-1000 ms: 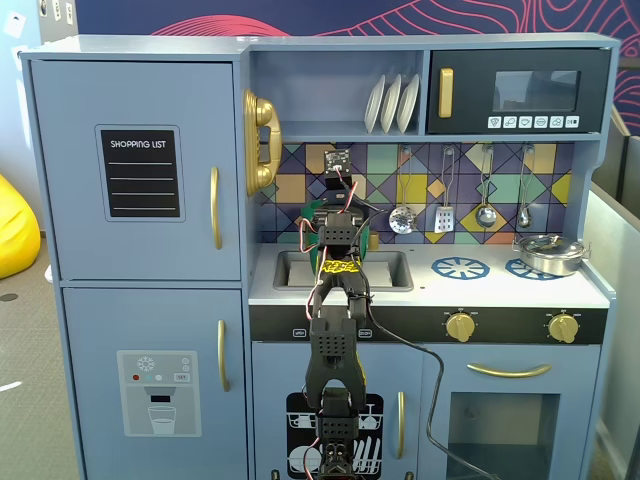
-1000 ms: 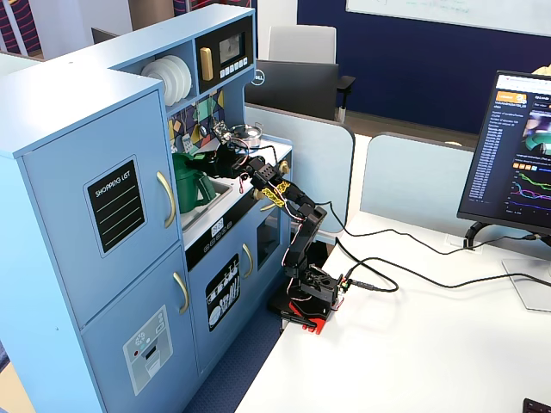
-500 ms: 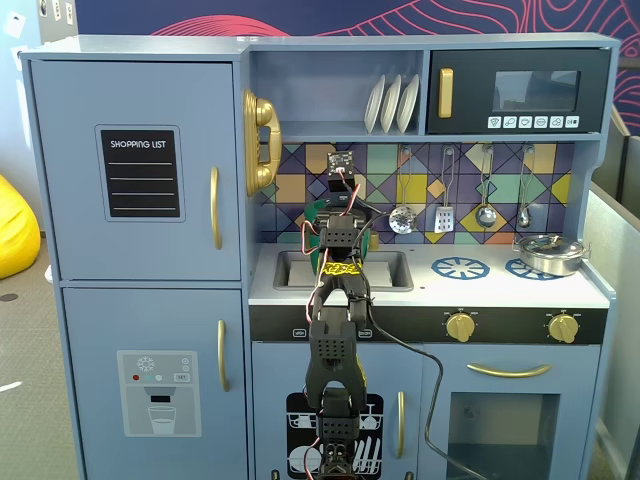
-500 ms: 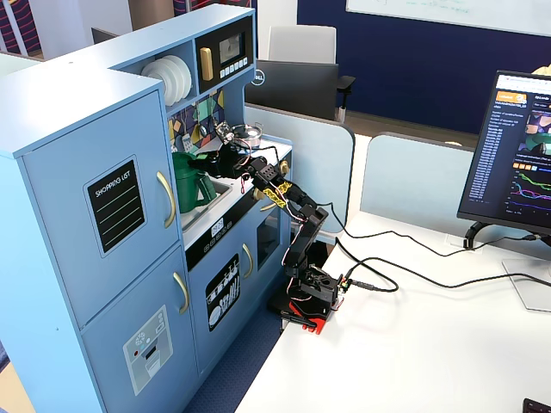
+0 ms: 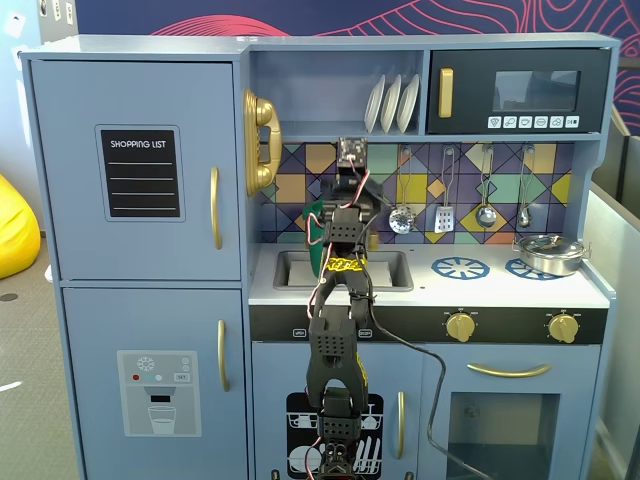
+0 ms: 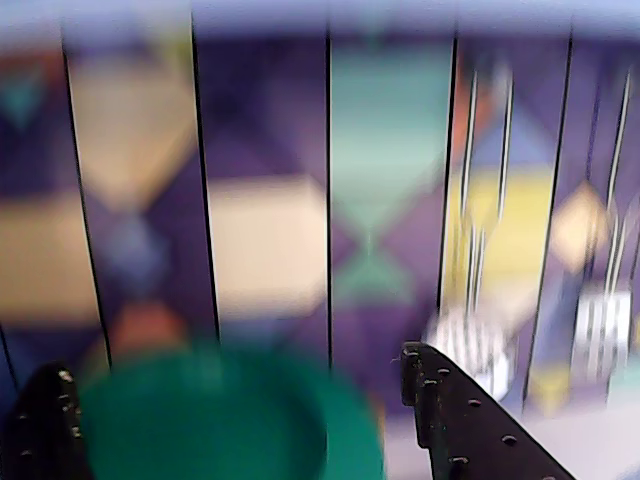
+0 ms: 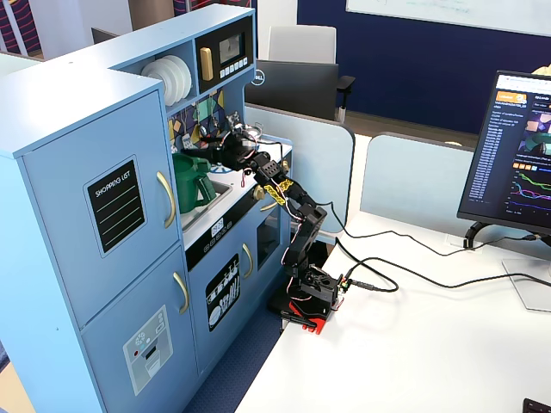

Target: Pick up the lid from the counter and put it on the green recipient

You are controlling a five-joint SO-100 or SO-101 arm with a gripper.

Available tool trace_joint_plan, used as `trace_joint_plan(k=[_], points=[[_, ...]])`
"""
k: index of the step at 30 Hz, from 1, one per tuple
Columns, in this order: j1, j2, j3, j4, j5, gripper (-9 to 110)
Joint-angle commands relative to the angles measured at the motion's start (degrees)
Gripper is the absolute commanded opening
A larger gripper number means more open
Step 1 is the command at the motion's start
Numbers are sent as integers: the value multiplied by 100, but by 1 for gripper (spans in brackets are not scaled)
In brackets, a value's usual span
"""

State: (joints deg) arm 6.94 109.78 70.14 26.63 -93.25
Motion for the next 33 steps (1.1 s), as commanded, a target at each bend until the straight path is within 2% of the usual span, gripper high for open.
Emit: trace_joint_plan(k=[1, 8, 13, 17, 21, 23, 25, 29, 33], points=[[62, 483, -738, 378, -9, 36], [-176, 3076, 1169, 2452, -325, 34], [158, 4597, 3454, 3278, -229, 33], [185, 5335, 5625, 3252, 9, 25], [-62, 5669, 7743, 2452, 914, 11], [-158, 5713, 8596, 2268, 800, 4], [-334, 5880, 9316, 2443, 229, 0], [-439, 6354, 10151, 2716, 396, 0], [-571, 6645, 10151, 3973, 703, 1]])
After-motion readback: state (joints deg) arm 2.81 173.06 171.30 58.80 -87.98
